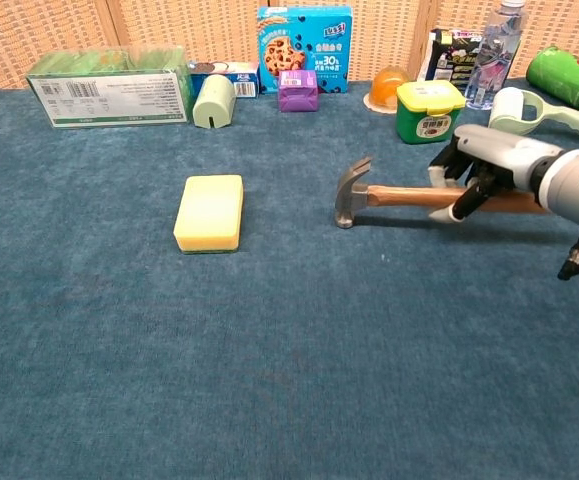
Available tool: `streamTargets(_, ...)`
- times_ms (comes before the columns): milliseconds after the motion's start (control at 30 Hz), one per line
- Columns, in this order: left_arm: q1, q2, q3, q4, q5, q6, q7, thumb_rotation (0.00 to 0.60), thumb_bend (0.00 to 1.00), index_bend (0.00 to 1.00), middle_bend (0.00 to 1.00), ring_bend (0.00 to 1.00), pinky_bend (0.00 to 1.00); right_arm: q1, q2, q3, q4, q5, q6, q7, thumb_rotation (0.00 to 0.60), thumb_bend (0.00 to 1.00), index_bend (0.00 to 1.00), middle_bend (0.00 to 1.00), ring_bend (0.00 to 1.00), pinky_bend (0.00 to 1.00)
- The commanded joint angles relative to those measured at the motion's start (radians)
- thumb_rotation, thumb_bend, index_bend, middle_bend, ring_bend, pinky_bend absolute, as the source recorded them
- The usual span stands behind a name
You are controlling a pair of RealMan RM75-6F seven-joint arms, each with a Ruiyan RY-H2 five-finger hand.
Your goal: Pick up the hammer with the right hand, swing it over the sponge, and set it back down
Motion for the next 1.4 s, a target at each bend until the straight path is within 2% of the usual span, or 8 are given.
streamTargets(33, -0.001, 0.000, 0.000, -0.001, -0.001, -0.002, 0.002, 0.600, 0.22, 0.33, 0.25, 0.12, 0.11, -0.010, -0.014, -0.001, 0.021, -0.018, -0.015, 0.025, 0.600, 0.35, 0.87, 1.00, 1.00, 0.75)
streamTargets(167, -0.004, -0.001, 0.000, -0.004, 0.000, -0.004, 0.004, 0.600, 0.22, 0.33, 0.25, 0.12, 0.11, -0.018, -0.012, 0.000, 0.029, -0.039, -0.022, 0.044, 0.600, 0.33, 0.84, 0.98, 0.96, 0.68)
streamTargets(267, -0.005, -0.001, 0.000, -0.004, 0.000, -0.004, 0.005, 0.600, 0.22, 0.33, 0.25, 0.12, 0.11, -0.026, -0.006, 0.001, 0.027, -0.068, -0.016, 0.067, 0.600, 0.34, 0.81, 0.92, 0.88, 0.63)
streamTargets(533, -0.004, 0.000, 0.001, -0.004, 0.000, -0.002, 0.005, 0.600, 0.22, 0.33, 0.25, 0.12, 0.11, -0.038, 0.003, -0.003, 0.036, -0.113, -0.019, 0.094, 0.600, 0.40, 0.71, 0.79, 0.74, 0.52)
streamTargets(733, -0.002, 0.002, 0.002, -0.006, 0.003, 0.003, 0.003, 0.600, 0.22, 0.33, 0.25, 0.12, 0.11, -0.036, 0.027, -0.012, 0.025, -0.139, -0.050, 0.103, 0.600, 0.43, 0.47, 0.60, 0.54, 0.40)
streamTargets(900, -0.003, 0.002, 0.003, -0.005, 0.004, 0.004, 0.002, 0.600, 0.22, 0.33, 0.25, 0.12, 0.11, -0.041, 0.052, -0.019, 0.007, -0.154, -0.061, 0.101, 0.600, 0.43, 0.31, 0.47, 0.41, 0.30)
streamTargets(1100, -0.006, 0.001, 0.003, -0.005, 0.008, 0.003, 0.001, 0.600, 0.23, 0.33, 0.25, 0.12, 0.11, -0.054, 0.084, -0.022, -0.028, -0.176, -0.043, 0.099, 0.600, 0.43, 0.24, 0.41, 0.35, 0.26)
streamTargets(1400, -0.007, -0.015, 0.002, 0.004, 0.015, 0.010, -0.006, 0.600, 0.22, 0.33, 0.25, 0.12, 0.11, -0.115, 0.176, -0.026, -0.148, -0.252, 0.062, 0.168, 0.600, 0.42, 0.23, 0.41, 0.34, 0.26)
